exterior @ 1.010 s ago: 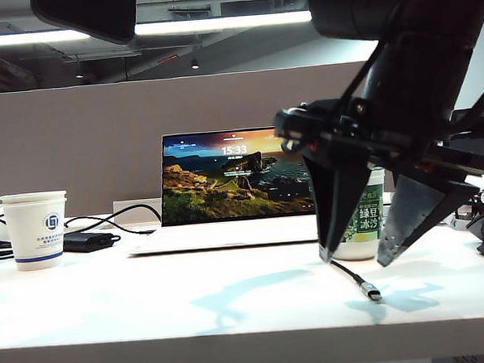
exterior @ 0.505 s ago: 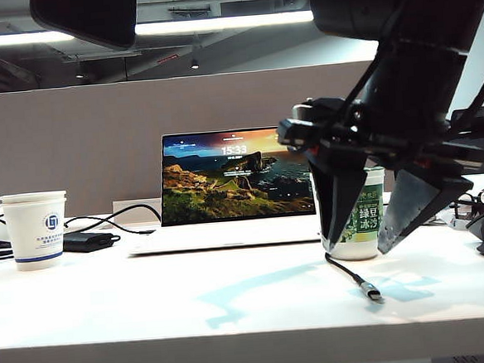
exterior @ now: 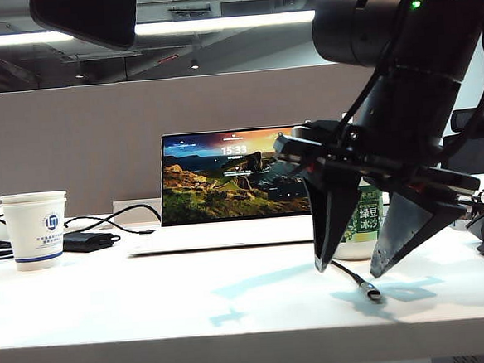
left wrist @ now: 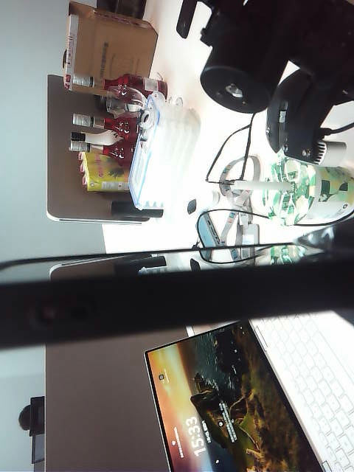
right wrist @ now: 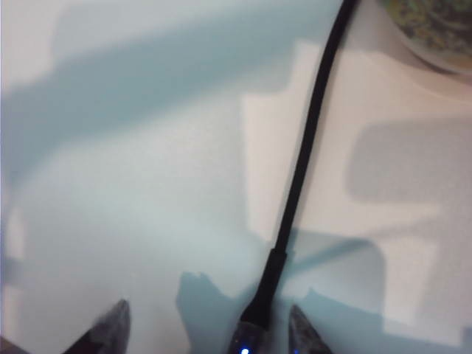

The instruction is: Pick up the black phone, pick up the charger plug, insert the charger plug into the phone's charging port, and finally place the connected phone back on the desk.

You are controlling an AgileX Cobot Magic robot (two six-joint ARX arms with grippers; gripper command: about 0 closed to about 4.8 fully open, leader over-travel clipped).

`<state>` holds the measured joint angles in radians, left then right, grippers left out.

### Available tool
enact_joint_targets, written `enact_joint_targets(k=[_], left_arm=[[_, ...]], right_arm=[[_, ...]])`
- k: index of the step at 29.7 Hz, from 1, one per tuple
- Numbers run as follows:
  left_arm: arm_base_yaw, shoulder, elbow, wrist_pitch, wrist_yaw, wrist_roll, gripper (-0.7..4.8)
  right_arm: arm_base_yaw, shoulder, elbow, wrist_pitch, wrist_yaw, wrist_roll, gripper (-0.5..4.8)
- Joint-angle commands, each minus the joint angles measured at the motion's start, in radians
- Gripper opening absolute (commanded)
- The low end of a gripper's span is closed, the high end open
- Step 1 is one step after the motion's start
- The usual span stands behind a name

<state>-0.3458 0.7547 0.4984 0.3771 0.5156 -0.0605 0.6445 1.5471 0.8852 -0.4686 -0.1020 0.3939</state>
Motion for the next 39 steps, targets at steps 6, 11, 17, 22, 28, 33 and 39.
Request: enact_joint_targets(k=[6, 11, 17, 22, 28, 33, 39], left_arm=[[0.0, -0.005, 0.01, 0.039, 0.004, 0.0, -0.06], [0.0, -0.005, 0.01, 0.039, 0.004, 0.0, -0.06], [0.0, -0.005, 0.01, 0.039, 0.004, 0.0, -0.06], [0.0, -0.005, 0.01, 0.038, 0.004, 0.0, -0.06], [0.0, -0.005, 0.01, 0.038, 0.004, 0.0, -0.06], [0.0, -0.005, 0.01, 0.038, 0.004, 0.0, -0.06], [0.0, -0.005, 0.01, 0.037, 0.004, 0.0, -0.06]], right_arm=[[0.0, 0.016, 0.002, 0.002, -0.001, 0.002, 2.71], [0.0, 0.028, 0.002, 0.002, -0.002, 0.002, 2.71], [0.0, 0.028, 0.002, -0.005, -0.002, 0.002, 2.69], [0.0, 0.028, 0.002, -0.037, -0.005, 0.002, 1.91], [0.0, 0.028, 0.002, -0.056, -0.007, -0.002, 0.7], [0.0, 0.028, 0.002, -0.052, -0.009, -0.002, 0.39], [0.0, 0.027, 0.003, -0.05, -0.013, -0.004, 0.19]])
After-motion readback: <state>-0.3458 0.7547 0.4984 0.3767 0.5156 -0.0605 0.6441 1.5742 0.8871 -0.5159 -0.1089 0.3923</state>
